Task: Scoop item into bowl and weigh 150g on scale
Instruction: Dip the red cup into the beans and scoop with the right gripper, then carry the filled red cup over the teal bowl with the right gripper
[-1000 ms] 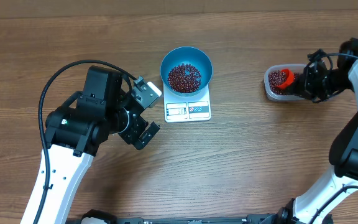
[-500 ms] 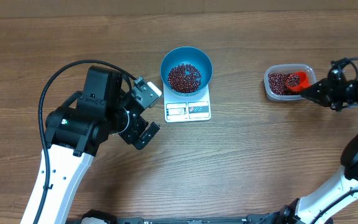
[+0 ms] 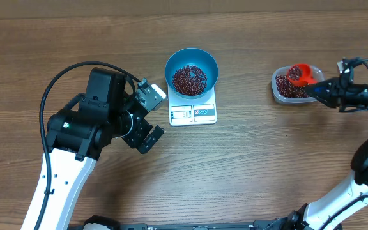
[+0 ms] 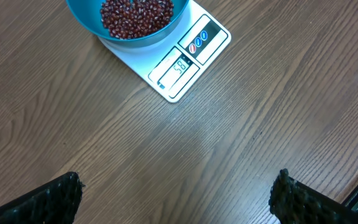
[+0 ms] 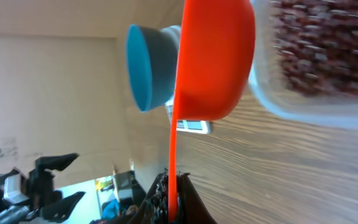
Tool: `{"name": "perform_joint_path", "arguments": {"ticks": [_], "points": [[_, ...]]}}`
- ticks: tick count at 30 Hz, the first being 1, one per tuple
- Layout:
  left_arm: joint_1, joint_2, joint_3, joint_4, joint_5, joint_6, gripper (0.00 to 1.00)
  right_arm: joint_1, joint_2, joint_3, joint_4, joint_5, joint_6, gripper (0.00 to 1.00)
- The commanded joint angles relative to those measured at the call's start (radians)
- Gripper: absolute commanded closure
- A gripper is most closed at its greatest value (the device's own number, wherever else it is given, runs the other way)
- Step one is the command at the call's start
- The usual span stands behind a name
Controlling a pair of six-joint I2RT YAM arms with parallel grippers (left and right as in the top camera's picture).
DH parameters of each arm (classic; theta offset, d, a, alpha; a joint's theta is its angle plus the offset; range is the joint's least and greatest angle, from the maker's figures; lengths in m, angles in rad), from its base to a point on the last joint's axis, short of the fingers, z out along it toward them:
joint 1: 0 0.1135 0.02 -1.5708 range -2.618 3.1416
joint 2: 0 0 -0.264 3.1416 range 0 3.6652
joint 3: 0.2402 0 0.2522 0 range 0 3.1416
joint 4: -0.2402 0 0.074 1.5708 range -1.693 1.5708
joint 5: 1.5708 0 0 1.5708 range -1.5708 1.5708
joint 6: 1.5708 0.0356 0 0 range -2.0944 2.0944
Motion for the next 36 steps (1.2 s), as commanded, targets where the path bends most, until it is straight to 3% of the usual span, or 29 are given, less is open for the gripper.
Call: {"name": "perform_joint_path", "arguments": {"ticks": [1, 13, 16, 23, 36], "points": [[0.002, 0.002, 0.023, 0.004, 0.005, -0.01, 0.0, 0.071, -0.026, -0.002, 0.001, -0.121, -0.052, 0.96], [0.002, 0.002, 0.023, 0.004, 0.005, -0.01, 0.0, 0.338, -0.074, 0.093, 0.022, -0.178, -0.042, 0.96], [0.002, 0.002, 0.023, 0.004, 0.005, -0.01, 0.0, 0.412, -0.074, 0.123, 0.084, -0.147, 0.04, 0.96], [0.002, 0.002, 0.023, 0.004, 0.005, -0.01, 0.0, 0.578, -0.074, 0.156, 0.285, 0.133, 0.303, 0.96], [0.002, 0.002, 0.023, 0.004, 0.005, -0.01, 0.0, 0.867, -0.082, 0.163, 0.407, 0.759, 0.32, 0.96]]}}
